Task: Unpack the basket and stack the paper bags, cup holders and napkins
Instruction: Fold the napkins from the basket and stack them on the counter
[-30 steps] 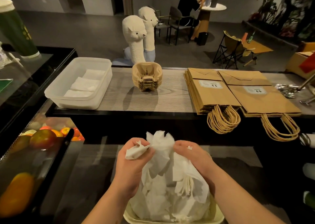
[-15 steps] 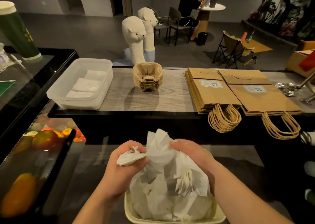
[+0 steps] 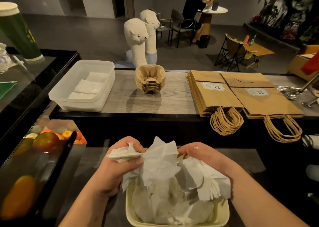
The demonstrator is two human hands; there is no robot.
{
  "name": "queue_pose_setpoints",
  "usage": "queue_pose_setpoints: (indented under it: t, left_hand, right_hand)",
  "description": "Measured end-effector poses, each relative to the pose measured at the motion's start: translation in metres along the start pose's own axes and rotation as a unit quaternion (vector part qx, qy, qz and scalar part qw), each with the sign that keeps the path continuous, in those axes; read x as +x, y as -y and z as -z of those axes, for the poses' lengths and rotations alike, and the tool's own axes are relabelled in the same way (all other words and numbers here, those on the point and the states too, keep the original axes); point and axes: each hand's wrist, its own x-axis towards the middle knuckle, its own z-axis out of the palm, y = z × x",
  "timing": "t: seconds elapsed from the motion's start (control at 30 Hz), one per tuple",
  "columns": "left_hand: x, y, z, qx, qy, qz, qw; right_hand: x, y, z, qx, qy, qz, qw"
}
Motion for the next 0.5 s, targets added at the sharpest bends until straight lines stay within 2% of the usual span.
queue_pose_setpoints:
  t: [0.2,0.33,0.5]
  left_hand:
    - [-0.001,0.003,-0.003,0.025,-0.001,0.013,1.000]
    - [-0.003,0.003,-0.001,0.042,-0.002,0.015,0.999]
    - [-0.005,-0.003,0.004,0.089,0.005,0.012,0.996]
  right_hand:
    - [-0.009,0.000,-0.008,0.040,0.001,-0.002,0.999]
    - [-0.007,0.009,-0.008,-0.005,-0.038,-0.019,0.999]
    - [-0.009,0.014,-0.004,0.103,-0.053,0.004,0.993]
